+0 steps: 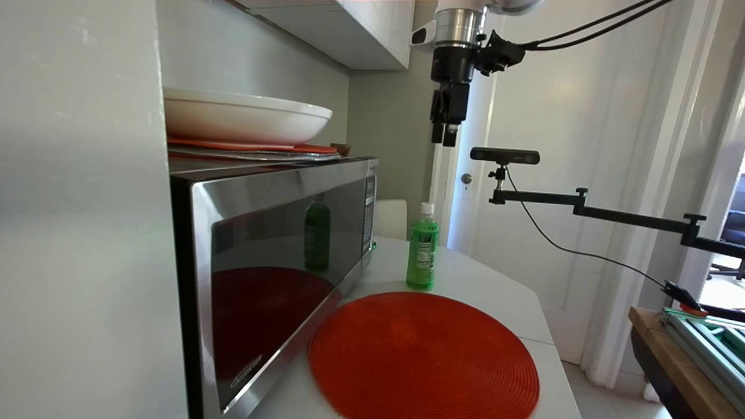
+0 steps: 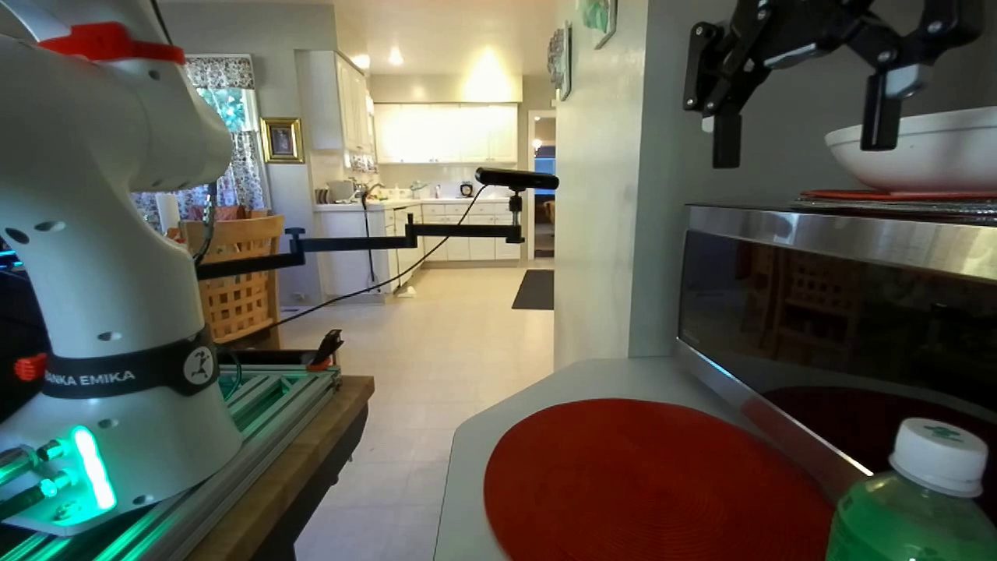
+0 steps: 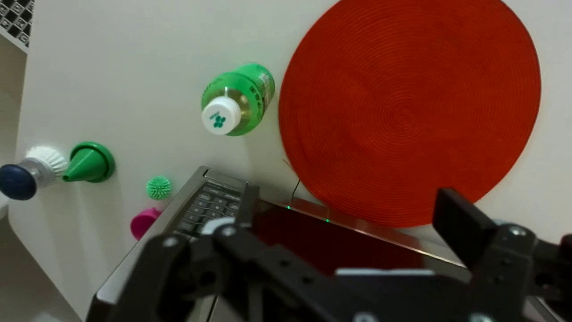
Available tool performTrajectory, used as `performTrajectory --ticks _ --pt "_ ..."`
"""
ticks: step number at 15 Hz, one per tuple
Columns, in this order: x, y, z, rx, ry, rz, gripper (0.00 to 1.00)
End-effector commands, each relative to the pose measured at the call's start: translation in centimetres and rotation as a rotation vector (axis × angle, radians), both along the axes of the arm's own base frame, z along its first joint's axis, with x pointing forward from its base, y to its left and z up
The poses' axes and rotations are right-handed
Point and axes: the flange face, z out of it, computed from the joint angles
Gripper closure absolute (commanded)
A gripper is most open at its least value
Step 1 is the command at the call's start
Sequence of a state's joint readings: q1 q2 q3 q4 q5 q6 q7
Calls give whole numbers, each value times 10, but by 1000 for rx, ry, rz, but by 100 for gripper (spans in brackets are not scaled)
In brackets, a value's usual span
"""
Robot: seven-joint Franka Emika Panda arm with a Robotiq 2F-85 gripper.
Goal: Pick up the red mat from the top of the microwave and put it on the counter, then pick up the bottle from the counter and put it on top of the microwave
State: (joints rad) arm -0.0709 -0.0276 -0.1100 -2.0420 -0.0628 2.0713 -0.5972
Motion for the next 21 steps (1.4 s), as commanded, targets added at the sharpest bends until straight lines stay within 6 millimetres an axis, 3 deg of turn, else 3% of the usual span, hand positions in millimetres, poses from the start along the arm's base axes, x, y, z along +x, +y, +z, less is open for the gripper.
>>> performTrajectory --ticks 1,10,17,21 --pt "6 5 -6 -45 9 -24 0" --pt "41 -18 -61 -52 87 -277 0" --pt "46 -45 -84 -72 89 -317 0" --pt "47 -49 -97 -65 70 -307 0"
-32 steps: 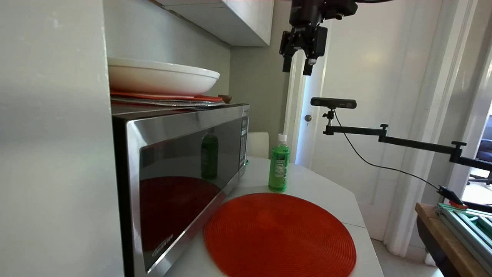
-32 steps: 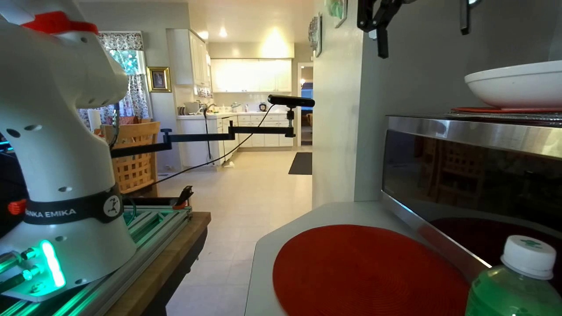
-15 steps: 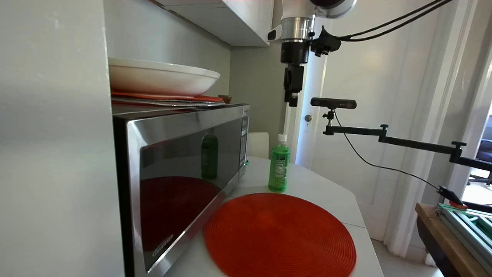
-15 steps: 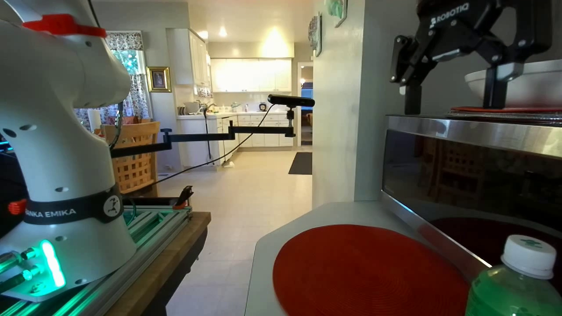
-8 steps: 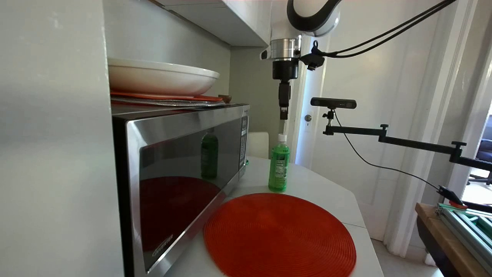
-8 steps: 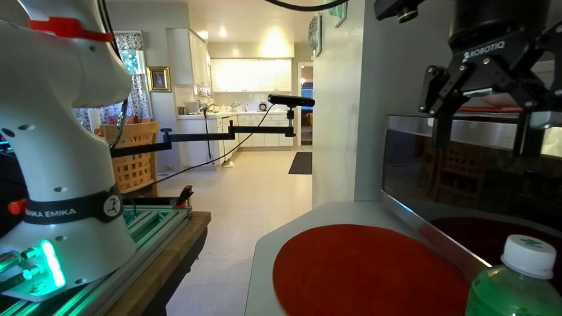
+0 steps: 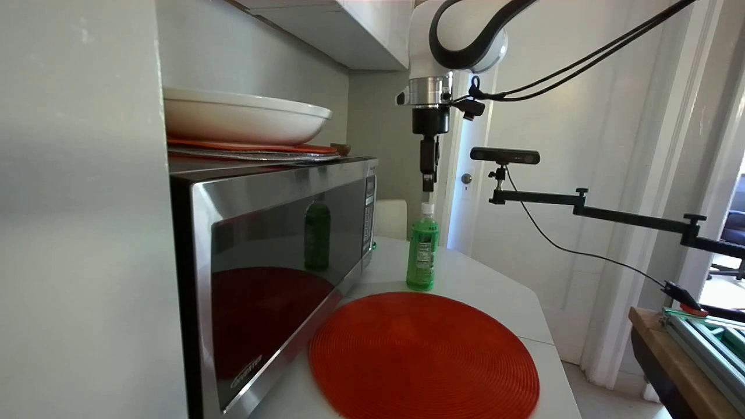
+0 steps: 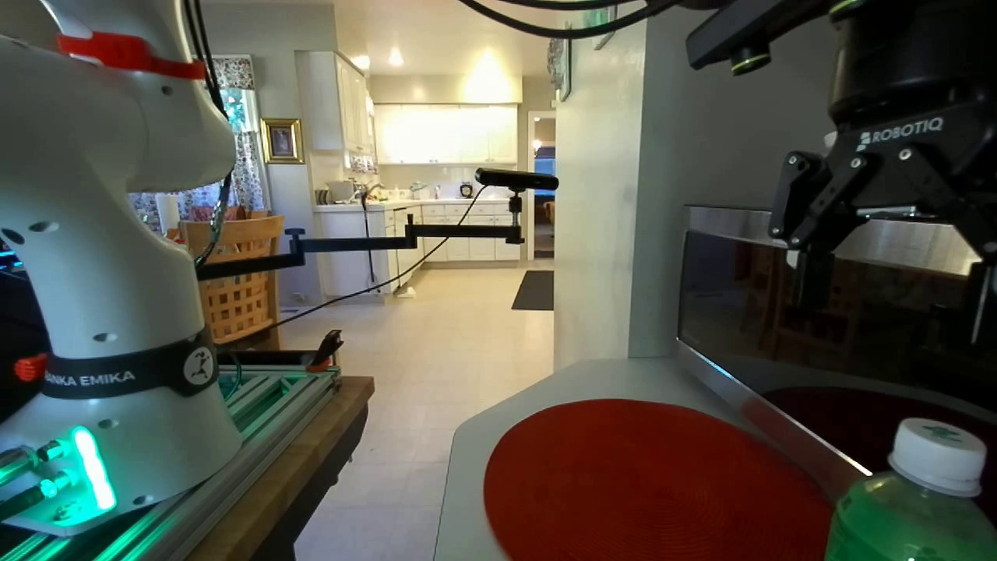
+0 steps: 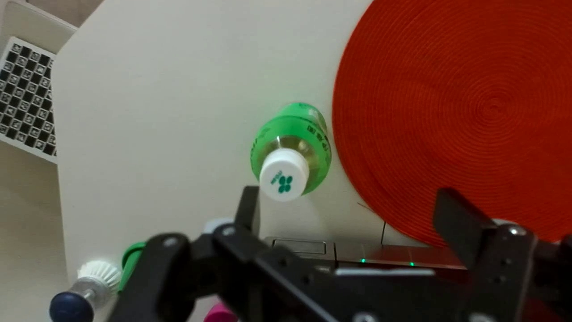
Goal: Pick up the red mat from the top of the microwave and put it on the counter, then pick up the bottle from the counter and put it on top of the microwave
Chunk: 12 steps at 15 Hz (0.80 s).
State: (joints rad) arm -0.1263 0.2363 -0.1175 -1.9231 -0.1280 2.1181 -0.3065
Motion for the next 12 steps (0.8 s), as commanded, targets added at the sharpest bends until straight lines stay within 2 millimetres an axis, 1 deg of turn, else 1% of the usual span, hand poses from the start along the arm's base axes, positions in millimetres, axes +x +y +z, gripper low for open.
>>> performTrajectory --ticks 1,6,12 --pt "4 -5 -8 -1 -20 7 0" --pt "5 -13 -23 2 -37 2 0" --pt "-1 -29 -42 21 -13 -34 0"
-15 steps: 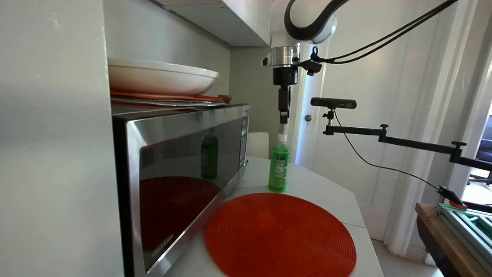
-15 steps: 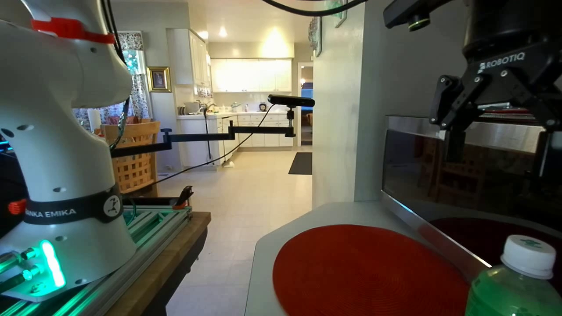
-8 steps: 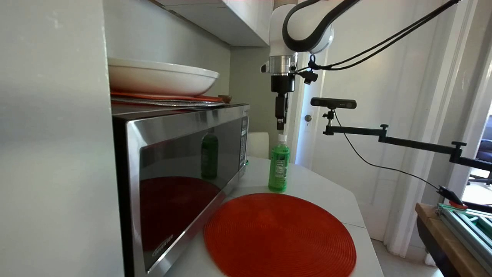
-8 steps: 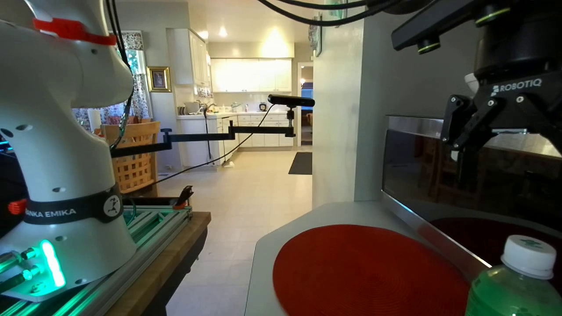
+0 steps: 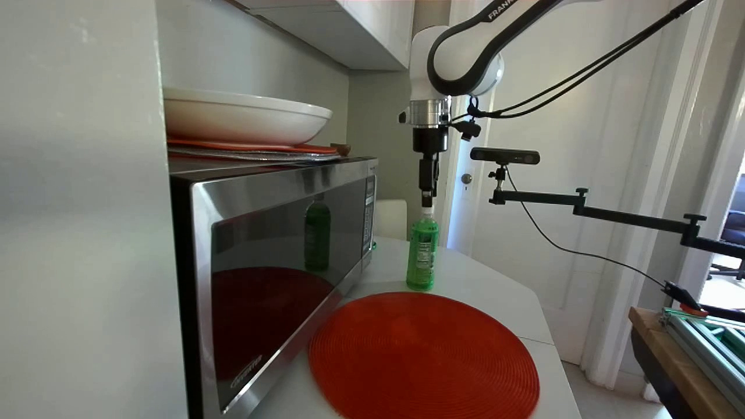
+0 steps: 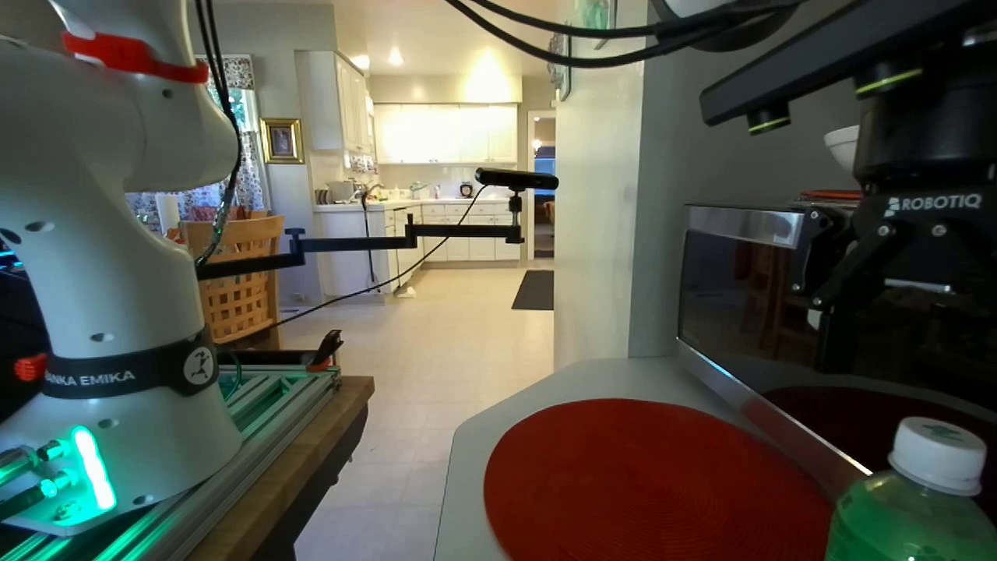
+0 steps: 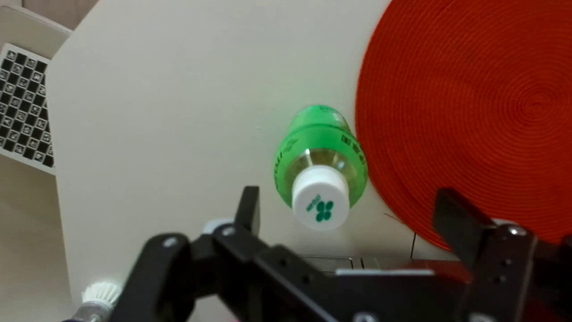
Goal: Pick up the red mat from the top of the microwave and put it on the counter, then pick up the bottle from the counter and put it on top of the microwave
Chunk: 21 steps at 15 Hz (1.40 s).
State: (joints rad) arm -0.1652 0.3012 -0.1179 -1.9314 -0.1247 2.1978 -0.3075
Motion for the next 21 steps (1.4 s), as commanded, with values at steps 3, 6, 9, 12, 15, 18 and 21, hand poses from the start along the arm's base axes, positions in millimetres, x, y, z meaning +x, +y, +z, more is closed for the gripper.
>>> performTrajectory --ticks 3,6,9,12,15,18,21 --pt "-4 -10 -11 29 -2 -16 26" --pt "-4 -10 -13 32 -1 -19 50" --pt "-3 -8 -12 31 -3 -16 74" --pt "-2 -6 -13 30 -3 -12 91" --pt "-2 -5 -13 30 -2 -11 91" --pt "-8 2 2 45 0 -1 91" --pt "-21 20 36 23 7 41 91"
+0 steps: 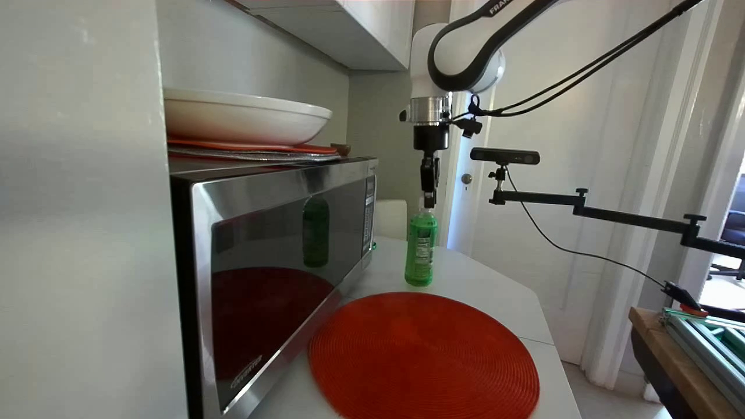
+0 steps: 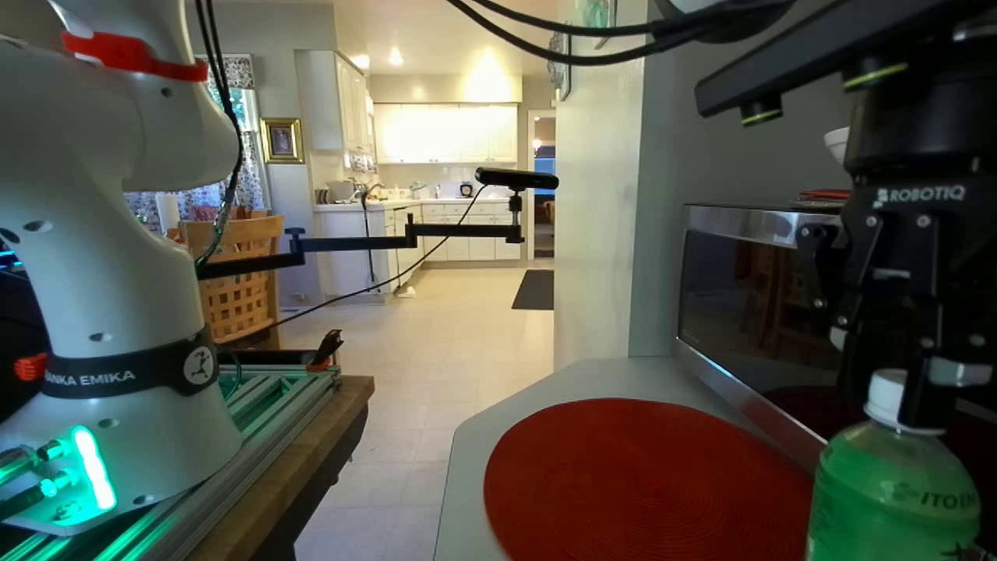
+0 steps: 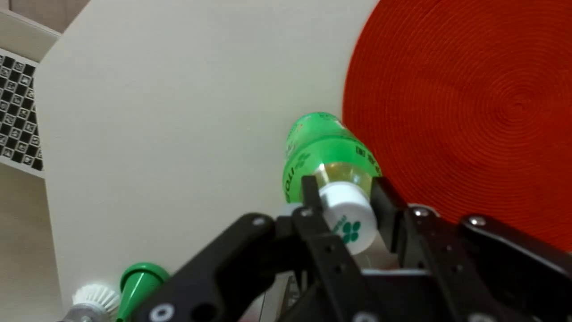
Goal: Pick up the red mat from the top of the microwave and put it on the counter, then pick up the bottle from the counter and put it on top of the microwave
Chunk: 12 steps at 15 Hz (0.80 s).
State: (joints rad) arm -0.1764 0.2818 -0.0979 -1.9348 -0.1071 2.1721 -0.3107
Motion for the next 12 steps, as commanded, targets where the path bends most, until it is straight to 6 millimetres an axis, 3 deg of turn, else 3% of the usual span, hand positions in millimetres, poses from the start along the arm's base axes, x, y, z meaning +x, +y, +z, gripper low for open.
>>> performTrajectory --ticks 1,7,12 --pt "-25 22 43 -1 12 63 91" --pt "-66 63 122 -20 67 188 91" --pt "-91 88 205 -57 -69 306 91"
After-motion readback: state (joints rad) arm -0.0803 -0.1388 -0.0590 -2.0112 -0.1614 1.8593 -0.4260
